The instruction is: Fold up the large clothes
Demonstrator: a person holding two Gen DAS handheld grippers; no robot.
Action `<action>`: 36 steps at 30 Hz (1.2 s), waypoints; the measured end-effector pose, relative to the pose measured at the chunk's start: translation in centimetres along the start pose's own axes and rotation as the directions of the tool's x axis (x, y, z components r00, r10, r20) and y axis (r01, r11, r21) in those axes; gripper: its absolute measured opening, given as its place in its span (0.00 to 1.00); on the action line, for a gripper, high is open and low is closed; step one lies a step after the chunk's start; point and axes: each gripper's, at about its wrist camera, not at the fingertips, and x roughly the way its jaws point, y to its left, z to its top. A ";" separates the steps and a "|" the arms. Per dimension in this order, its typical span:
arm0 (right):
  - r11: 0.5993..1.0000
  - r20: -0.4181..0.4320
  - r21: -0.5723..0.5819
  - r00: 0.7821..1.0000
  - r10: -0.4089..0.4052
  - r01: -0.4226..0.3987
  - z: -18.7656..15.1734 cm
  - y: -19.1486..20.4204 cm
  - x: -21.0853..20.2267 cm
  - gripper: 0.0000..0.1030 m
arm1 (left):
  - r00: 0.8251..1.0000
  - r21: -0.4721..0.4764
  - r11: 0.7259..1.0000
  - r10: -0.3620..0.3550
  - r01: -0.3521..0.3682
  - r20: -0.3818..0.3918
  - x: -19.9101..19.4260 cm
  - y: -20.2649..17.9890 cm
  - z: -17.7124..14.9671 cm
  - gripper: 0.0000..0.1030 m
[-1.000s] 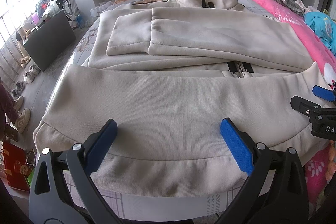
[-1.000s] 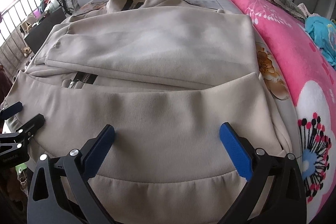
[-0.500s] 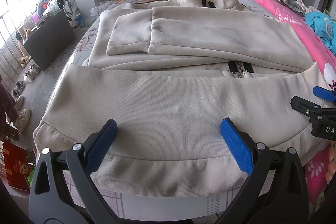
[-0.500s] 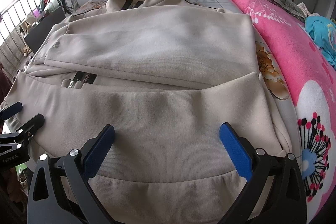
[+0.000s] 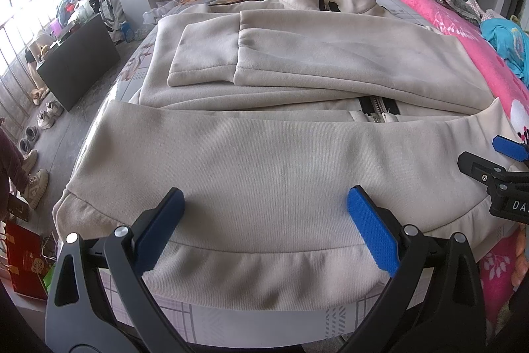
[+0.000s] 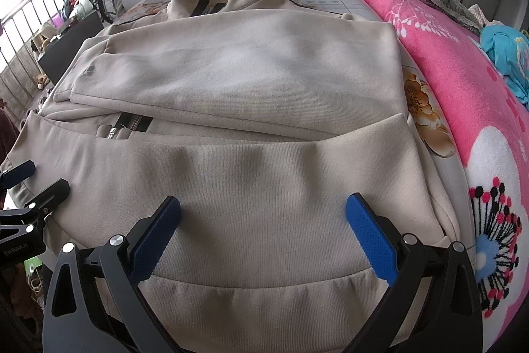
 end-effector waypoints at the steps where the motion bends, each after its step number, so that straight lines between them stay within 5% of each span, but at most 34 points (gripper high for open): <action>1: 1.000 0.000 0.000 1.000 0.000 0.000 0.0 0.0 0.0 0.94 | 1.000 0.000 1.000 0.000 0.000 0.001 0.0 0.0 0.0 0.93; 20: 1.000 0.010 0.005 1.000 0.000 0.000 -0.1 0.0 0.0 0.94 | 1.000 -0.003 1.000 0.012 -0.012 0.020 -0.4 -0.3 -0.3 0.93; 29: 1.000 0.000 -0.019 1.000 0.014 -0.014 -0.1 0.0 -0.1 0.94 | 0.999 0.041 0.998 -0.047 0.046 0.015 -0.5 0.3 0.2 0.93; 33: 0.998 -0.054 -0.026 0.997 0.060 -0.061 0.9 -0.3 -0.4 0.94 | 0.990 0.053 0.994 -0.104 0.099 0.095 -2.7 1.4 1.8 0.93; 36: 0.987 -0.016 -0.022 0.987 0.158 -0.158 3.0 -0.8 -2.3 0.94 | 0.976 0.082 0.991 -0.120 0.107 0.180 -4.9 2.1 4.3 0.93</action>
